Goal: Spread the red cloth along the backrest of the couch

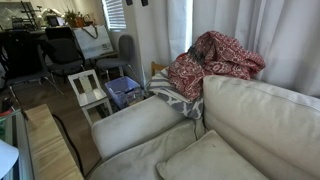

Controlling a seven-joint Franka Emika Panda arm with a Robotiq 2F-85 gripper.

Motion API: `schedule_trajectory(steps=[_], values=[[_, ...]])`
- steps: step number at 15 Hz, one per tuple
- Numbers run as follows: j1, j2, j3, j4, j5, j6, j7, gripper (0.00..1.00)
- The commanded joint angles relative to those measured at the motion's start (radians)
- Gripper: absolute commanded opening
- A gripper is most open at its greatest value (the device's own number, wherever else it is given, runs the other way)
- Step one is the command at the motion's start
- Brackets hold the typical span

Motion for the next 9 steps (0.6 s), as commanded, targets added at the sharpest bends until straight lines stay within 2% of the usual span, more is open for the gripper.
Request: schedule_trajectory(steps=[1,5,9], values=[[-0.021,0.144,-0.067,0.155,0.099,-0.03,-0.009,1.0],[-0.052,0.344,-0.125,0.387,0.264,-0.088,0.004,1.0],[-0.098,0.557,-0.104,0.63,0.434,-0.153,0.075,1.0]])
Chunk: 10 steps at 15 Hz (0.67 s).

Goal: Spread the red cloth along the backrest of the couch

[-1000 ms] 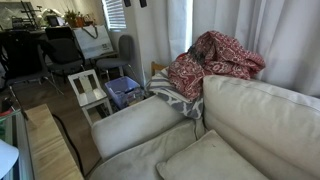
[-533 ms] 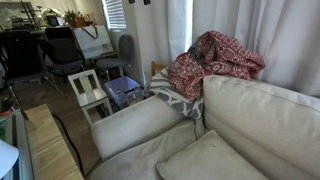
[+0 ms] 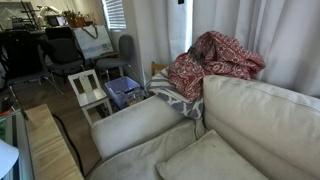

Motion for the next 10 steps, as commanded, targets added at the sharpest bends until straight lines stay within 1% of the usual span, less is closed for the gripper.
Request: schedule_trajectory(steps=[1,3,7,8,9,10], values=[[-0.04,0.223,0.027,0.257,0.119,-0.077,0.11,1.0],[-0.058,0.327,0.042,0.374,0.158,-0.092,0.192,1.0],[-0.062,0.541,0.042,0.596,0.132,-0.072,0.436,1.0],[-0.066,0.589,0.045,0.651,0.137,-0.08,0.493,1.0],[-0.058,0.639,0.04,0.703,0.116,-0.087,0.559,1.0],[-0.062,0.685,0.043,0.755,0.115,-0.085,0.591,1.0]])
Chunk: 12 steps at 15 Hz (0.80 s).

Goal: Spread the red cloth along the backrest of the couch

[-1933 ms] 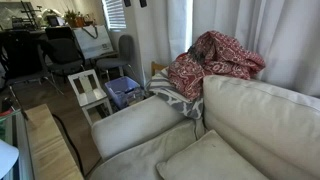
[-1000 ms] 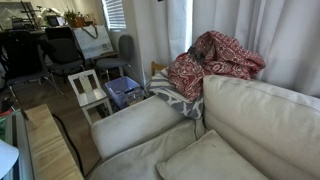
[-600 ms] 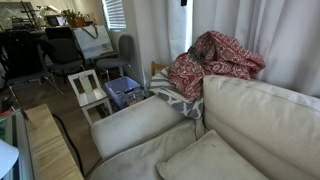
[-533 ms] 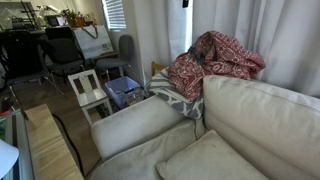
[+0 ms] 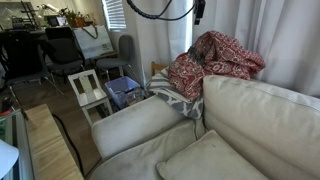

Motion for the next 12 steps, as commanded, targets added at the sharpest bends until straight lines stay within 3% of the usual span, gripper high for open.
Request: schedule_trajectory(steps=[1,6,12], values=[[-0.017,0.047,0.022,0.05,-0.017,0.001,0.053,1.0],[-0.021,0.152,0.027,0.169,-0.024,-0.001,0.117,1.0],[-0.053,0.323,0.031,0.389,-0.016,-0.062,0.354,1.0]])
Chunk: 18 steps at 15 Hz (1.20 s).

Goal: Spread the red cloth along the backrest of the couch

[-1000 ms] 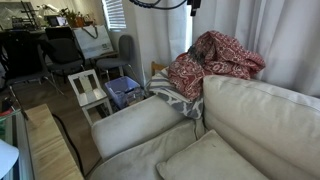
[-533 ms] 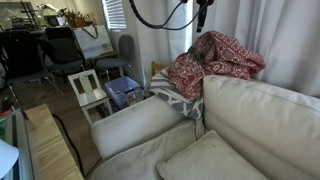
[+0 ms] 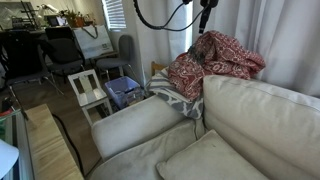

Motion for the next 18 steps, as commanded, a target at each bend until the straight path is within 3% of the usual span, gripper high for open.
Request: schedule_trajectory(steps=[1,3,4,6,15,18], values=[[-0.036,0.134,0.024,0.172,-0.014,-0.054,0.142,1.0],[-0.045,0.194,0.034,0.247,-0.01,-0.036,0.207,0.97],[-0.048,0.218,0.038,0.277,-0.015,-0.036,0.236,0.75],[-0.048,0.255,0.037,0.323,-0.03,-0.026,0.297,0.71],[-0.046,0.294,0.002,0.392,-0.207,-0.023,0.536,0.02],[-0.035,0.272,-0.071,0.38,-0.227,-0.031,0.567,0.03]])
